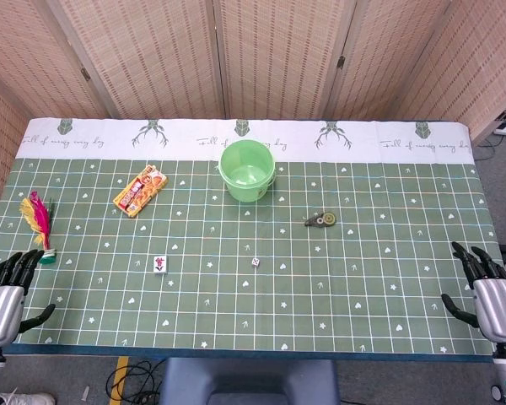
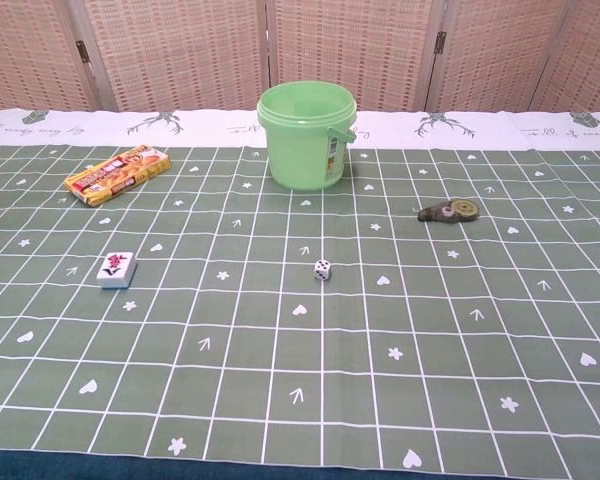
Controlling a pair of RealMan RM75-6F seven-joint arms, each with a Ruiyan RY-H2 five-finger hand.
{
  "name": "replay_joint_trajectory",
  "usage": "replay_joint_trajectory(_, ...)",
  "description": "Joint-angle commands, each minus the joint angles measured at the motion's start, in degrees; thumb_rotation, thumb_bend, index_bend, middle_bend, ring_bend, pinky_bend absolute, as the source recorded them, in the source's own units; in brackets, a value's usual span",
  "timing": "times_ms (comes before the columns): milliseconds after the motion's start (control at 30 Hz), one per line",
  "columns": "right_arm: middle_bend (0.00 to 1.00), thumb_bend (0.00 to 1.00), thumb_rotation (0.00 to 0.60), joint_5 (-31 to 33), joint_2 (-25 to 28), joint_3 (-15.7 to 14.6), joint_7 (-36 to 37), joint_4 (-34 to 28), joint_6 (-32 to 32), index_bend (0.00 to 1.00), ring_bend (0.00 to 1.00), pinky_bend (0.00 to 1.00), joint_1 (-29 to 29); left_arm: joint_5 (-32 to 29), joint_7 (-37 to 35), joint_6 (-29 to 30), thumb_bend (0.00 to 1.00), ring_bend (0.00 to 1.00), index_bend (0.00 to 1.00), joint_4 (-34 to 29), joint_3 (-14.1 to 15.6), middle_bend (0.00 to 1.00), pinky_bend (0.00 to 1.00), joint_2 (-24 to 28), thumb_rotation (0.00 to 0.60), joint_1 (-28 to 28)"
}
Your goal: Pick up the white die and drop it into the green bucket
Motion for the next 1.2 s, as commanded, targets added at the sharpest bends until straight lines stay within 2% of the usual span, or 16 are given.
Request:
replay_joint_trajectory(33,0.24,0.20,0.600,-0.3,0.0,0.0,0.2,0.1,0.2,0.03,0.14,0.29,0.0,-0.2,0.3,-0.2,0.22,0.09,0.08,-0.3,0.0,0.11,0.16,0.1,0.600,-0.1)
replay_joint_trajectory(300,0.25,0.20,0.600,-0.7,-0.1,-0.3,0.5,0.2,0.4,0.04,0.17,0.29,-0.3,0.0,0.5,-0.2,0.22,0.09,0.08,-0.6,0.0,0.11,0.16,0.4,0.600,-0.1)
replay_joint_trajectory(500,0.31,0.22,0.600,-4.6,-0.5,-0.4,0.4,-0.4,0.7,0.08,0.26,0.30,1.1,0.2,0.4,-0.1,0.22,0.09,0.08,-1.0,0.1,0.11,0.16,0.7,0.600,-0.2)
replay_joint_trajectory(600,0.37,0.22,0.600,-6.8,-0.2,-0.3,-1.9,-2.5,-1.3,0.12,0.37,0.40,3.3,0.5,0.4,0.0,0.22,0.09,0.08,-1.0,0.2,0.11,0.16,0.8,0.600,-0.1)
replay_joint_trajectory(767,0.52,0.22,0.600,-7.8,0.1,1.0,-8.4,-7.3,-6.9,0.18,0.58,0.66,7.7,0.7,-0.1,0.5,0.22,0.09,0.08,-0.9,0.4,0.11,0.16,1.1,0.600,0.2)
replay_joint_trajectory(1000,0.73,0.20,0.600,-2.9,-2.1,4.2,-16.8,-12.5,-18.2,0.24,0.83,0.84,15.6,1.4,-1.1,1.3,0.22,0.09,0.08,-0.1,0.7,0.11,0.16,1.0,0.600,0.7)
replay_joint_trajectory(1133,0.89,0.19,0.600,0.8,-5.7,6.5,-19.4,-12.7,-23.2,0.32,0.96,0.94,20.3,2.1,-2.8,2.3,0.22,0.09,0.09,1.0,0.6,0.11,0.16,0.7,0.600,1.0)
replay_joint_trajectory(1200,0.93,0.19,0.600,3.1,-7.4,7.4,-21.1,-12.2,-25.8,0.34,0.99,0.97,22.6,2.1,-3.0,2.6,0.22,0.09,0.09,1.3,0.6,0.11,0.16,0.7,0.600,1.2)
